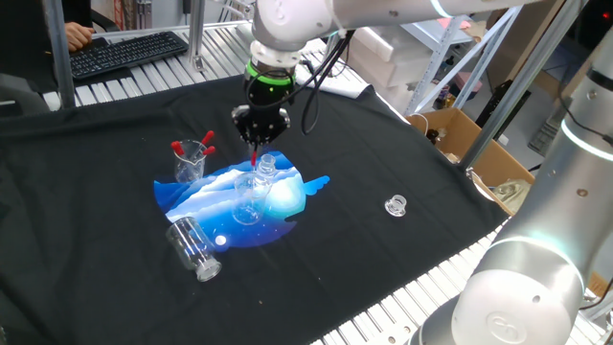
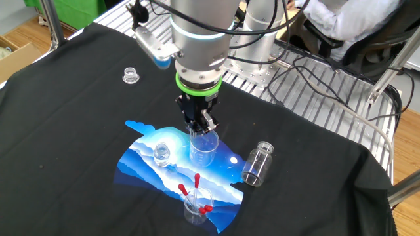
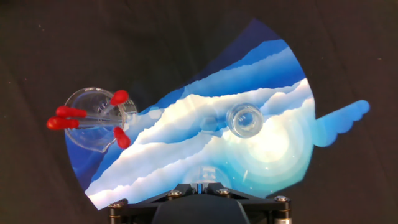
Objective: Transfer liquid using a dropper
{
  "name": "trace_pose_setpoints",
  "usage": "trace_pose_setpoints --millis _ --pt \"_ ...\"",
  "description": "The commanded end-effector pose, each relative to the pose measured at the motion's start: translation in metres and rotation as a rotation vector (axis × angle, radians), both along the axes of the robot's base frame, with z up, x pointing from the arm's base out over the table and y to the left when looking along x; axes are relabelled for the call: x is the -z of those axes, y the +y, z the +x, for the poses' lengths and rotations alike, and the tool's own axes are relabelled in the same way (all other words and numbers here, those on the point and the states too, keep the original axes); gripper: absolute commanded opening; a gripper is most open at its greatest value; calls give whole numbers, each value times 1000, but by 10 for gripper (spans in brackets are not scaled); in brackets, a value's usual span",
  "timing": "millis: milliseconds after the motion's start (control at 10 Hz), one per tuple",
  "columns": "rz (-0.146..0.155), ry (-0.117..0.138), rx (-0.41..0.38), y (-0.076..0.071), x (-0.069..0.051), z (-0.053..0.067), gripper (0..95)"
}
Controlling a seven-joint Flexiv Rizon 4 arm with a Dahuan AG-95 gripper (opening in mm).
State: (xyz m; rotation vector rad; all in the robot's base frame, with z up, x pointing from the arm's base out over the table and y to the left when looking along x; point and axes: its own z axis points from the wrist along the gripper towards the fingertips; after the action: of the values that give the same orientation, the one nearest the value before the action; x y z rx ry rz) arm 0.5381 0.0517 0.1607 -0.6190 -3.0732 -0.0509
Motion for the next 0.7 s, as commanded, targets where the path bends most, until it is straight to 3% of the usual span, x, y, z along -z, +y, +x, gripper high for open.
trace_pose_setpoints --millis 100,700 --pt "-13 -20 9 0 -10 3 0" --pt "-26 -33 55 4 -54 28 0"
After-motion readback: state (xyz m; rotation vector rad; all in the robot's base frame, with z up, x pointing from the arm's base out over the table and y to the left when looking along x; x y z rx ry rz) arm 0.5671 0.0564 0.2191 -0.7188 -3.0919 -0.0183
